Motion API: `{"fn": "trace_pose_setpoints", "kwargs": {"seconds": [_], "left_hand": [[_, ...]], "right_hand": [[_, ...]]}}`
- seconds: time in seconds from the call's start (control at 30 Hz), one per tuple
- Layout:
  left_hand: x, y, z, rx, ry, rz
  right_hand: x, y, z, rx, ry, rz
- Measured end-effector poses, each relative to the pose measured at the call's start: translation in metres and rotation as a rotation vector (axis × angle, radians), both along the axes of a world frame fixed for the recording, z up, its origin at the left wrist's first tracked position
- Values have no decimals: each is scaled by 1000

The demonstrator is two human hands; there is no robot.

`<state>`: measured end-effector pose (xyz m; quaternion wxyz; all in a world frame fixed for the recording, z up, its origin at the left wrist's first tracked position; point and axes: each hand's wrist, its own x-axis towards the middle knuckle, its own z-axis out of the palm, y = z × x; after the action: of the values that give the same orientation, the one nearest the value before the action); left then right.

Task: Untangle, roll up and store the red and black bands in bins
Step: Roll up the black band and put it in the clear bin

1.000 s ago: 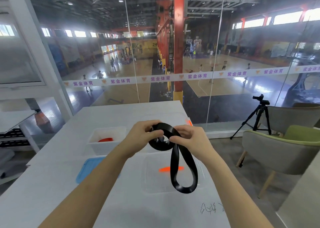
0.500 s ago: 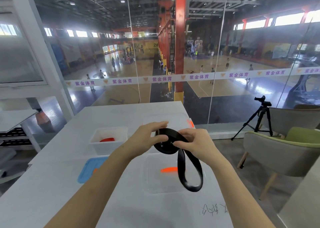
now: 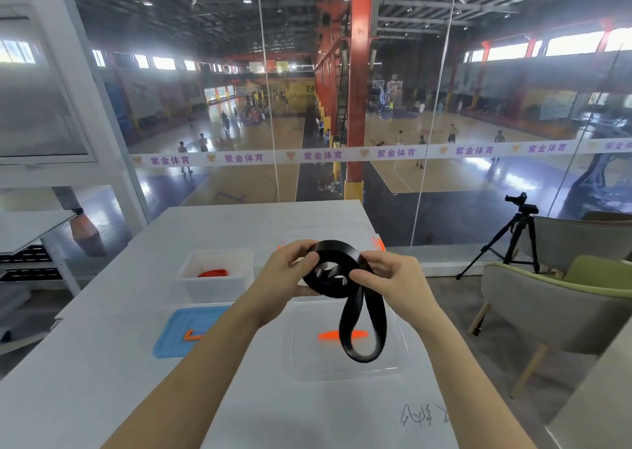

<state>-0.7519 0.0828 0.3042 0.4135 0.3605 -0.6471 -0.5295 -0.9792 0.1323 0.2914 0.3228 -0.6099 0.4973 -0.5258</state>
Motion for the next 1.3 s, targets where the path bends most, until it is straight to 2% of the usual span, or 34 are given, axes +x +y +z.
{"fn": "trace_pose_setpoints", "kwargs": {"seconds": [0.07,0.17,0.27,0.37,0.53,0.67,0.73,0.77,0.87,0.97,1.17,1.3], "left_hand": [[3,-3,-2,-29,-142,17],[1,-4,1,-178,-371,41],[-9,-3,1,-337,-535,48],[-10,-4,-2,-311,-468,75],[-7,-3,-10,-53,-40,88],[-13,0,-22,104,198,96],[-17,2,-27,140,181,76],[-18,2,-27,119,100,79],[-22,4,-26,-35,-199,61],[-30,5,-23,-211,-354,48],[-32,-1,-25,-159,-228,101],[-24,-13,-21,-80,-63,235]], "right_hand": [[0,-2,2,10,88,-4],[3,-5,2,10,242,6],[9,-8,1,3,253,20],[10,-10,0,7,173,51],[2,-10,-10,24,99,53],[-1,-13,-11,2,81,1],[-4,-14,-12,11,92,-7],[-6,-15,-13,19,103,-10],[-10,-14,-16,38,169,12],[-6,-15,-18,45,199,40],[-12,-15,-25,86,79,45],[-33,-12,-50,104,-58,-123]]}}
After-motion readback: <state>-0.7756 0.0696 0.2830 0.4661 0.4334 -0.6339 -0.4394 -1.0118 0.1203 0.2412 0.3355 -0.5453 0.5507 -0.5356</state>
